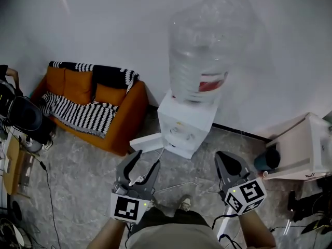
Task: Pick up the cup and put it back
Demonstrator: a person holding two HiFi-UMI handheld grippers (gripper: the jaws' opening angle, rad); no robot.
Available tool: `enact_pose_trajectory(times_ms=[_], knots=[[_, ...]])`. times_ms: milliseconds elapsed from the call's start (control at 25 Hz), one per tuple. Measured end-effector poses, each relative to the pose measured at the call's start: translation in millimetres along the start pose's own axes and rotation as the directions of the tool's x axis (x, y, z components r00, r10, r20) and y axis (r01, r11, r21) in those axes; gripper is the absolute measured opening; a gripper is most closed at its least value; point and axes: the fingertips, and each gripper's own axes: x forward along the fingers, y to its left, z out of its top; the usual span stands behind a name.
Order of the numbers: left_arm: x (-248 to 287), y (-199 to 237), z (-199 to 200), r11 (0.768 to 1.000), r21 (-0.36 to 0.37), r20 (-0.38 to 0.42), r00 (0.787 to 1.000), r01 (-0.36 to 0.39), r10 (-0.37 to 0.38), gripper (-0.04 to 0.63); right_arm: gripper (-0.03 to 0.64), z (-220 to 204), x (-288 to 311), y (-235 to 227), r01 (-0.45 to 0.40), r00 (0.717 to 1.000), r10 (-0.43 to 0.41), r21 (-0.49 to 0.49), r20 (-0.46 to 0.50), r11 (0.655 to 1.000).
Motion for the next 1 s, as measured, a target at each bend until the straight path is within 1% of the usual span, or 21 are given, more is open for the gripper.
enact_pose_trajectory(times_ms=[120,240,400,560,680,800,1000], knots=[[10.3,3.8,-20.3,1.0,-0.015,-0.008,1.0,0.003,-0.003,0.218,0.003,-9.8,16.4,-5.3,-0.004,1.0,0.004,-0.022,-0.007,1.0],[24.3,6.1,-47.1,1.0,-0.005,-0.013,1.0,0.019,-0.019,0.218,0.003,-27.2,32.9,-8.2,0.002,1.0,-0.002,-0.026,-0.001,1.0],[48.6,12.9,-96.6,0.999,-0.001,-0.018,0.999,0.035,-0.035,0.218,0.003,-63.3,60.1,-10.3,0.009,1.0,-0.009,-0.022,0.015,1.0],[73.6,12.6,-154.5,0.998,-0.026,-0.014,0.998,0.063,-0.063,0.218,0.003,-115.1,85.5,-11.7,-0.011,1.0,0.011,-0.048,0.014,0.999],[87.1,18.7,-200.0,0.997,-0.002,-0.02,0.997,0.073,-0.073,0.218,0.003,-158.5,109.9,-15.7,-0.008,1.0,0.007,-0.042,-0.006,0.999],[104.8,21.9,-248.5,0.996,-0.002,-0.022,0.996,0.087,-0.087,0.218,0.003,-200.7,133.5,-27.9,0.011,1.0,-0.012,-0.016,-0.017,1.0],[133.5,16.2,-319.5,0.992,0.027,0.003,0.992,0.123,-0.123,0.218,0.003,-272.9,169.4,-45.8,0.03,0.999,-0.03,-0.011,-0.013,0.999]])
